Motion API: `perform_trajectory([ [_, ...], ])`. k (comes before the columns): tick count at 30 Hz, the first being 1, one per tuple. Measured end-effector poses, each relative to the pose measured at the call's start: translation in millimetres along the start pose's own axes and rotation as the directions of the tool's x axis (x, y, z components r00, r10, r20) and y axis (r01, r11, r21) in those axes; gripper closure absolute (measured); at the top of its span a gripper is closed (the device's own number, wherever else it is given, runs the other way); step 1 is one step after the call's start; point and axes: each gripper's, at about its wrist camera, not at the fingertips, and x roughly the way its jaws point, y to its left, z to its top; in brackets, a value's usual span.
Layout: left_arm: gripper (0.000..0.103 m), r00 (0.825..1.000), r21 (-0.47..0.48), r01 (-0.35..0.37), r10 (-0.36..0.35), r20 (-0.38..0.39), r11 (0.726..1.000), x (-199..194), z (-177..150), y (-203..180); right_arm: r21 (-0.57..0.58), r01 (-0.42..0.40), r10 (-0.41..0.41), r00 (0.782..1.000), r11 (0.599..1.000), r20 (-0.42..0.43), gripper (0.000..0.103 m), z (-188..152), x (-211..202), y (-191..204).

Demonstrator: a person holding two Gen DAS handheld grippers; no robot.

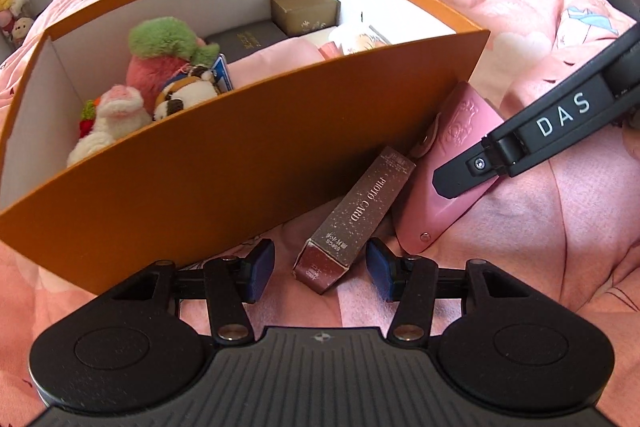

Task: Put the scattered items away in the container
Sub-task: 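Grasp the lipstick box with left gripper while right grasps the pink card case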

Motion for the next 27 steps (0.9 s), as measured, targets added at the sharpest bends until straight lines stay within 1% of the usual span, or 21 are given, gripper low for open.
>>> perform_trajectory([
  [3, 0.045, 1.000, 0.010, 0.002, -0.002, -0.016, 1.000, 10, 2, -5, 0.004, 0.002, -0.002, 1.000, 1.000, -0.005, 0.064, 2, 6, -2],
  [5, 0.049, 1.000, 0.010, 0.014, -0.013, -0.026, 1.000, 15, 1, -8, 0.013, 0.004, -0.004, 1.000, 1.000, -0.007, 0.063, 3, 10, -4],
  [6, 0.053, 0.999, 0.006, 0.022, -0.021, -0.031, 1.000, 18, 1, -8, 0.015, 0.003, -0.002, 1.000, 1.000, -0.007, 0.063, 3, 11, -4],
  [11, 0.056, 0.999, -0.024, 0.030, -0.030, -0.023, 0.999, 21, -2, -7, 0.009, 0.001, -0.001, 1.000, 1.000, 0.000, 0.064, 3, 11, -4],
  [17, 0.063, 0.999, -0.060, 0.039, -0.040, -0.018, 0.997, 13, -6, -10, -0.017, -0.008, 0.008, 1.000, 1.000, 0.020, 0.070, -1, 0, 2],
  [21, 0.066, 0.999, -0.084, 0.033, -0.034, -0.014, 0.996, 2, -9, -12, -0.047, -0.022, 0.024, 0.999, 0.999, 0.042, 0.074, -6, -13, 8],
  [27, 0.069, 0.999, -0.184, 0.054, -0.053, 0.010, 0.981, -16, -16, -11, -0.113, -0.020, 0.030, 0.996, 0.993, 0.086, 0.077, -11, -31, 19],
])
